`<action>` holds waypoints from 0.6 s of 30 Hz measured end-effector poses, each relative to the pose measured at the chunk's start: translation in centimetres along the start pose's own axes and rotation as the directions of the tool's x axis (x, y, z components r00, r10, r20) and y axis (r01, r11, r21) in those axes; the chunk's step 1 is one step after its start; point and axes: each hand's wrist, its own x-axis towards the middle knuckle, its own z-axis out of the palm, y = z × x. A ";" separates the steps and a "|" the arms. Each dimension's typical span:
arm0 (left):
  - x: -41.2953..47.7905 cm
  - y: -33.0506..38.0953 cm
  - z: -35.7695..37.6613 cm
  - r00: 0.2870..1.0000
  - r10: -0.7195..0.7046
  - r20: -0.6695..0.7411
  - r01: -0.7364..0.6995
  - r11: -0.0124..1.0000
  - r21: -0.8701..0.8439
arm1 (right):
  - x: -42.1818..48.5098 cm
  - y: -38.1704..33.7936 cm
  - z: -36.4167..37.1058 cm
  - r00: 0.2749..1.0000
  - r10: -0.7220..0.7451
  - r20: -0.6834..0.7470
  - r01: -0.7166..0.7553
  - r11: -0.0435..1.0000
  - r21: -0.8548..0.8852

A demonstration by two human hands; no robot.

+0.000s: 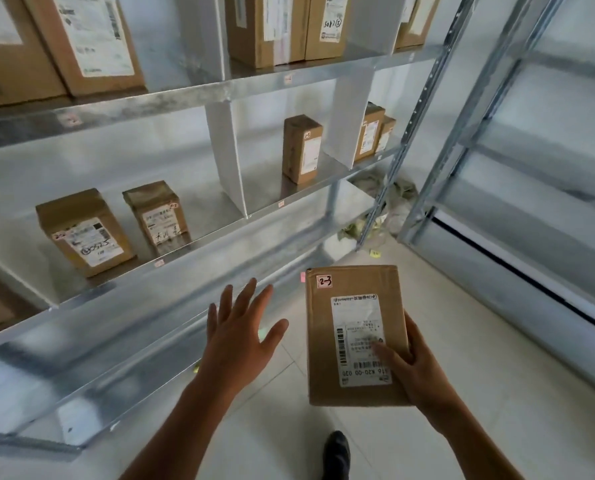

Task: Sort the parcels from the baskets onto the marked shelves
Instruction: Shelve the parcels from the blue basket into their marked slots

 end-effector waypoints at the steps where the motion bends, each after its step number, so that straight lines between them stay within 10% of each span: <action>1: 1.6 0.8 0.4 1.000 -0.010 -0.004 0.010 1.000 -0.008 | 1.9 -0.4 -0.8 1.000 -0.007 0.017 0.007 1.000 0.001; 11: 15.3 9.1 1.4 0.978 -0.204 0.044 0.208 0.939 -0.274 | 19.0 -6.6 -6.5 0.962 -0.048 0.269 0.060 0.998 -0.036; 18: 21.7 9.3 1.5 0.966 -0.260 -0.015 0.180 0.708 -0.683 | 29.0 -9.9 -4.4 0.898 -0.068 0.435 0.091 0.995 -0.033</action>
